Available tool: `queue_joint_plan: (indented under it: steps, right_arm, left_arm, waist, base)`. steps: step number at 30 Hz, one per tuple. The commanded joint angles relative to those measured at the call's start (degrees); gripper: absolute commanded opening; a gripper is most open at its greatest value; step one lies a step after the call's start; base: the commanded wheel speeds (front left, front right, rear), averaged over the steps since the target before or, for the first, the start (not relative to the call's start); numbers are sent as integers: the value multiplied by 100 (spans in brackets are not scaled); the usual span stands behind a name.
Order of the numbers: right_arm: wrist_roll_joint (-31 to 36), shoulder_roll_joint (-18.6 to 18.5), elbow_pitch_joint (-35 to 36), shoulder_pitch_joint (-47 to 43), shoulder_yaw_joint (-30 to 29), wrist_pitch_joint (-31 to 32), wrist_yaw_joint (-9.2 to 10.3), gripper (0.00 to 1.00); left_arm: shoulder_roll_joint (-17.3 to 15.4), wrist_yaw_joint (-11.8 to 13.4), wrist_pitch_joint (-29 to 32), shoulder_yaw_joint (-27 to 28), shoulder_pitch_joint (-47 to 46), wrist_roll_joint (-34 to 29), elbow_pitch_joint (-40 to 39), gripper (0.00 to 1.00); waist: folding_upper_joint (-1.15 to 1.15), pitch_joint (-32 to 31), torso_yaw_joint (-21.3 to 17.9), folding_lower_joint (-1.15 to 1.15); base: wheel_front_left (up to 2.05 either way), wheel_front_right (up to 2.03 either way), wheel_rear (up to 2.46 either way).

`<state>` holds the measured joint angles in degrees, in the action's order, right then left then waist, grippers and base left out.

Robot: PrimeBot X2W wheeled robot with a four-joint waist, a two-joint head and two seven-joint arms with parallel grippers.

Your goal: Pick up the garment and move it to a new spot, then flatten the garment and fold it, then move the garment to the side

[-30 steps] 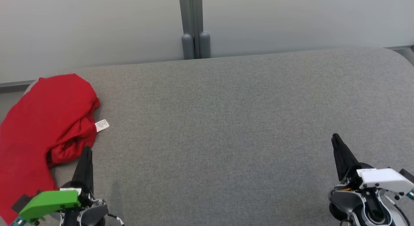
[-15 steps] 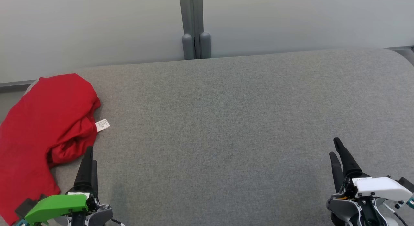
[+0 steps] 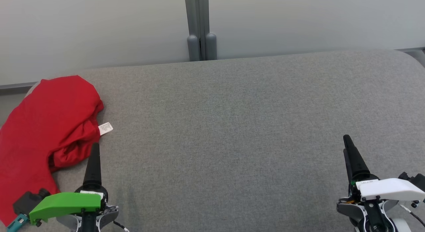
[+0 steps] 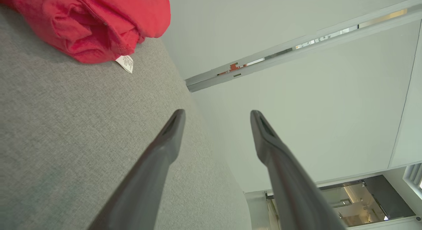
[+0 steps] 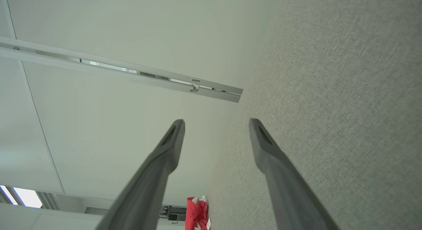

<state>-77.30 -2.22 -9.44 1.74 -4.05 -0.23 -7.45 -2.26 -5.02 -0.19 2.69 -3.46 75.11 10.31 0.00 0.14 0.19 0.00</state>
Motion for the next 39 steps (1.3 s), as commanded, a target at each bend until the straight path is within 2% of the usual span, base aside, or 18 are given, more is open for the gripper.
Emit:
queue_joint_plan:
  steps: [1,10,25,39]
  right_arm:
    - [225,-36,173,42,34,-76,-2,100]
    - [1140,-41,415,-26,162,-266,-3,100]
    - [2597,-50,636,-117,333,-550,-3,100]
    - [3537,-57,799,-203,439,-630,-3,100]
  left_arm:
    - [-42,14,-77,-35,-107,-303,-140,100]
    - [-109,97,-266,-163,-95,-1271,-295,100]
    - [-349,385,-552,-485,-66,-2913,-454,100]
    - [-485,560,-778,-705,35,-3929,-563,100]
  waist:
    - [0,-1,0,0]
    - [0,-11,3,0]
    - [0,-15,12,0]
    - [0,-18,20,0]
  base:
    - [0,0,0]
    - [0,0,0]
    - [0,0,0]
    - [0,0,0]
